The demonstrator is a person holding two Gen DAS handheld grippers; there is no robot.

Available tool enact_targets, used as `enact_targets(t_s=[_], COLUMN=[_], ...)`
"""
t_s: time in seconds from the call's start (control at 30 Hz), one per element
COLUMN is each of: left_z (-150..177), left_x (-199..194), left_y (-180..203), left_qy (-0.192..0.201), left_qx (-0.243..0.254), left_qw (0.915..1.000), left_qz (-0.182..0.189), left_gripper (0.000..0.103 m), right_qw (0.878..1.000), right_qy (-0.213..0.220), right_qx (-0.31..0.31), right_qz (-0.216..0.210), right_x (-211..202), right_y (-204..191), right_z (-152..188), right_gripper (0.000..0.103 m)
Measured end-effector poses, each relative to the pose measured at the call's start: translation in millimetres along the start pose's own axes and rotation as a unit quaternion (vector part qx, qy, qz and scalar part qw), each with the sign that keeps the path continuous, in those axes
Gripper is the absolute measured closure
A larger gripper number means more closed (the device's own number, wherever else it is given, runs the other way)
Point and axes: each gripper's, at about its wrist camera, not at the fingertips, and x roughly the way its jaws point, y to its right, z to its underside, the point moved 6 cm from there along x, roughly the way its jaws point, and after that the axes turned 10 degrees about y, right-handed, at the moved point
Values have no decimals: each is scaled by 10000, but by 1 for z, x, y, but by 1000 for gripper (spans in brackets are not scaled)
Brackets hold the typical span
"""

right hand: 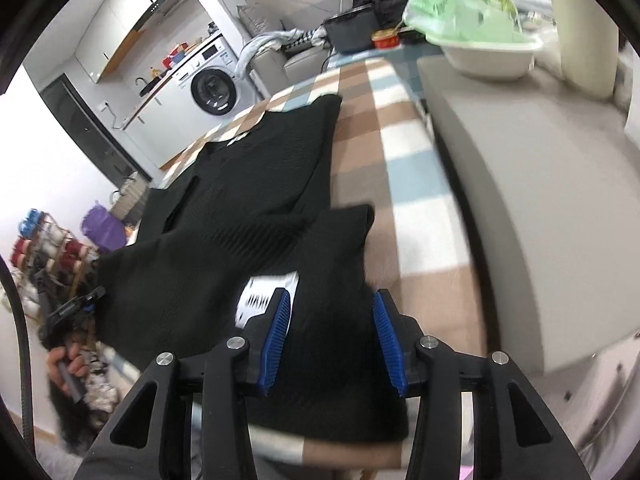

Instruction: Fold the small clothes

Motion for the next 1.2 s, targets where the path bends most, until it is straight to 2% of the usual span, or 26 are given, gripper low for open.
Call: enact_targets(t_s=[0.17, 0.23, 0.3, 0.4, 0.53, 0.63, 0.67, 0.73, 0.83, 0.97, 1.03, 1.2], left_z=[2, 3, 4, 7, 18, 27, 29, 33, 34, 31, 30, 29], left_x=[-7, -12, -19, -26, -30, -29, -28, -24, -21, -21, -18, -18], left_y=[3, 0, -3, -6, -10, -13, -14, -14, -12, -9, -8, -7], left_qy=[-55, -94, -82, -89, -257, -351, -370, -424, -430, -392, -416, -454], left_qx=[259, 328, 322, 309, 404, 377, 353, 334, 363, 377, 377, 421], left_qw=[9995, 9991, 9990, 9991, 9980, 9979, 9980, 9979, 9976, 9978, 9977, 9970], left_qz=[-166, -261, -311, -292, -408, -399, -381, -351, -409, -386, -389, -467], left_gripper=[73, 72, 72, 72, 72, 72, 72, 72, 72, 72, 72, 72], right_qw=[9998, 9989, 9984, 9969, 9963, 9971, 9972, 9972, 9974, 9966, 9971, 9946], right_qy=[-152, -252, -362, -533, -707, -669, -580, -488, -499, -253, -152, -643], right_qx=[-46, -189, -237, -406, -393, -370, -423, -466, -524, -605, -540, -579], right_qz=[70, 334, 364, 407, 305, -27, -217, -337, -71, 507, 513, 566], right_x=[3, 6, 6, 2, -8, -20, -26, -30, -25, -22, -16, 2], right_y=[-3, -6, -10, -18, -26, -39, -46, -51, -44, -23, -13, -3], right_z=[14, 18, 23, 29, 36, 39, 39, 39, 38, 25, 19, 27], right_gripper=[59, 64, 83, 91, 94, 94, 94, 93, 90, 65, 59, 55])
